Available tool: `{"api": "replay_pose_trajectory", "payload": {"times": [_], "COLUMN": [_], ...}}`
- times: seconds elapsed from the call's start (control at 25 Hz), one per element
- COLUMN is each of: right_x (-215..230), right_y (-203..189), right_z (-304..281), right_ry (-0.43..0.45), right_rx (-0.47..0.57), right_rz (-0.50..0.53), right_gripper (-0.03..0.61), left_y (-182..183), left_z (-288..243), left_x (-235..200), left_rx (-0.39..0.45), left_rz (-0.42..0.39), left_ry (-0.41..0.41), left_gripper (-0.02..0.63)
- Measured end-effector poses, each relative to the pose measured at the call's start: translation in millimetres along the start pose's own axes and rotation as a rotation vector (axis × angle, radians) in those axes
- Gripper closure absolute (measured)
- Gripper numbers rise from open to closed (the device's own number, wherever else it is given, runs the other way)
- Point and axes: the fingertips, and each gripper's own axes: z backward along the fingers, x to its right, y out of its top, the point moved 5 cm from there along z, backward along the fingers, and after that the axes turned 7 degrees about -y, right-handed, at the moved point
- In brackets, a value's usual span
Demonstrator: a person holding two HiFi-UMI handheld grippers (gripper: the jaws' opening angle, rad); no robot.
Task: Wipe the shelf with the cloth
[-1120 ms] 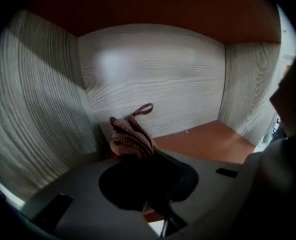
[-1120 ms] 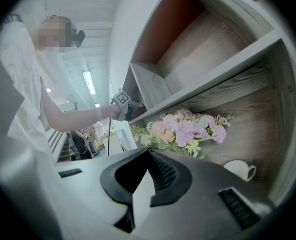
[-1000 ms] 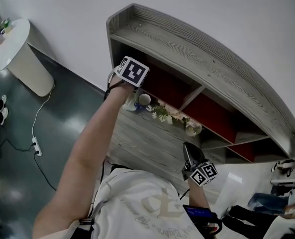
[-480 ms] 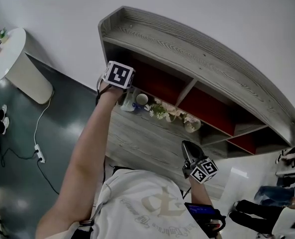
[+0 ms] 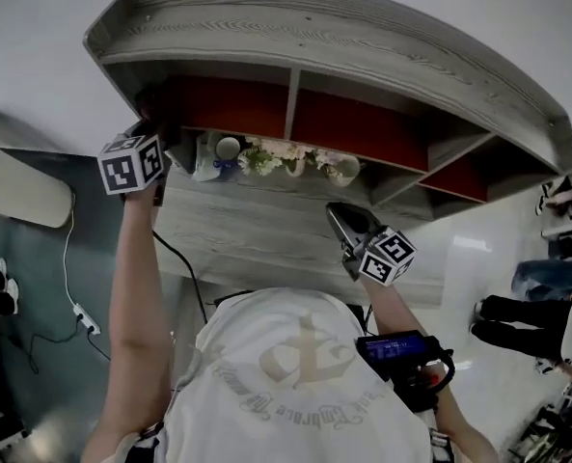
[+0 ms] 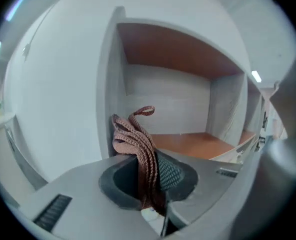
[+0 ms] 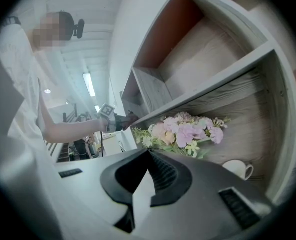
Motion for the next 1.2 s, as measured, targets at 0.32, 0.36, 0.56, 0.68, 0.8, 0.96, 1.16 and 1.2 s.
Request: {"api": "replay_pose_trajectory", "payload": {"times": [0.32,0.36,0.56,0.68,0.8,0.96,1.16,1.2], "right_x": [1.0,0.6,4.3,6.4,6.4,5.2,7.0,7.2], "right_y": [2.8,2.8,2.6,1.8,1.7,-0.8,-5.8,-6.9], "right_z": [2.4,3.3,10.2,15.0,17.1,24.8,41.2,44.0], "right_ry": [-0.004,-0.005,-0.015,-0.026,-0.033,-0.04,-0.075,-0.08], "right_rx": [0.015,0.018,0.021,0.021,0.027,0.033,0.038,0.039], "right_rz": [0.004,0.002,0.002,0.001,0.0,-0.002,0.004,0.007], "right_gripper": [0.572,0.573,0.572,0.572,0.572,0.573,0.574,0.574], "left_y": [-37.2,-44.9,-84.9,-103.5,-113.0,-125.1,-138.6,-139.5], "left_z": [26.5,29.6,38.3,39.9,41.9,46.3,47.4,46.6], "left_x": [10.7,15.0,50.3,70.9,80.8,107.8,146.6,153.1], "left_rx": [0.216,0.232,0.266,0.262,0.266,0.26,0.234,0.232], "left_rz": [0.083,0.09,0.096,0.106,0.127,0.103,0.062,0.054], "left_ry": [-0.075,-0.086,-0.184,-0.23,-0.235,-0.292,-0.385,-0.402], "left_gripper": [0.554,0.554,0.552,0.552,0.552,0.552,0.552,0.552]}}
